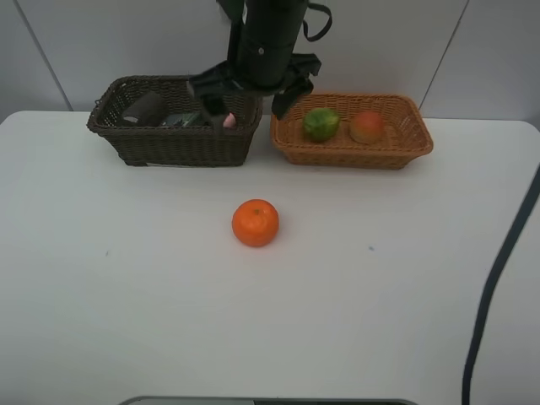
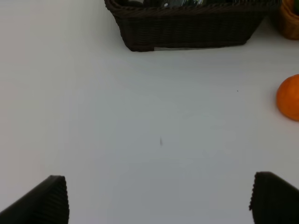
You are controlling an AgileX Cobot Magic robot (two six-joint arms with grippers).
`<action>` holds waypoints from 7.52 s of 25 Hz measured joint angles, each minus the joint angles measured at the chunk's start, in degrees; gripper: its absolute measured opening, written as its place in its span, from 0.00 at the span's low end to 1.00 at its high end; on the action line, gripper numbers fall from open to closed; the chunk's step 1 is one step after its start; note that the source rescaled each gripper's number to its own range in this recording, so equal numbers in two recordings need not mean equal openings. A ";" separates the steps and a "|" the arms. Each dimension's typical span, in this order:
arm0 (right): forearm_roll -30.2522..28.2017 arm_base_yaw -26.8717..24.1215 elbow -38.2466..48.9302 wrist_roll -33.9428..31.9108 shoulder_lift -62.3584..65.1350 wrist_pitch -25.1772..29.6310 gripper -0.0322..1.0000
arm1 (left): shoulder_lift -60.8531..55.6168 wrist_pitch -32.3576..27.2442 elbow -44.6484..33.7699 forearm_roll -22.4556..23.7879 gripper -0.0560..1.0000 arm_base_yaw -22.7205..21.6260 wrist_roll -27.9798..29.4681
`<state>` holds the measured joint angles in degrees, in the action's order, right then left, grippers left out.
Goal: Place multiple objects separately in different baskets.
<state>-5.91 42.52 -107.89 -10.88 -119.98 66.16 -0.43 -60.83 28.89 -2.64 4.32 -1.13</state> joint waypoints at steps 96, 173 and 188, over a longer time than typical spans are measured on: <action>0.48 -0.28 23.07 10.88 1.46 -20.33 0.67 | 0.00 0.00 0.00 0.00 0.97 0.00 0.00; -0.79 -30.64 27.87 -5.04 14.45 -16.55 1.00 | 0.00 0.00 0.00 0.00 0.97 0.00 0.00; -0.55 -30.18 49.52 0.55 56.59 -9.71 1.00 | 0.00 0.00 0.00 0.00 0.97 0.00 0.00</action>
<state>-6.45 12.34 -58.37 -10.33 -63.39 56.45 -0.43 -60.83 28.89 -2.64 4.32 -1.13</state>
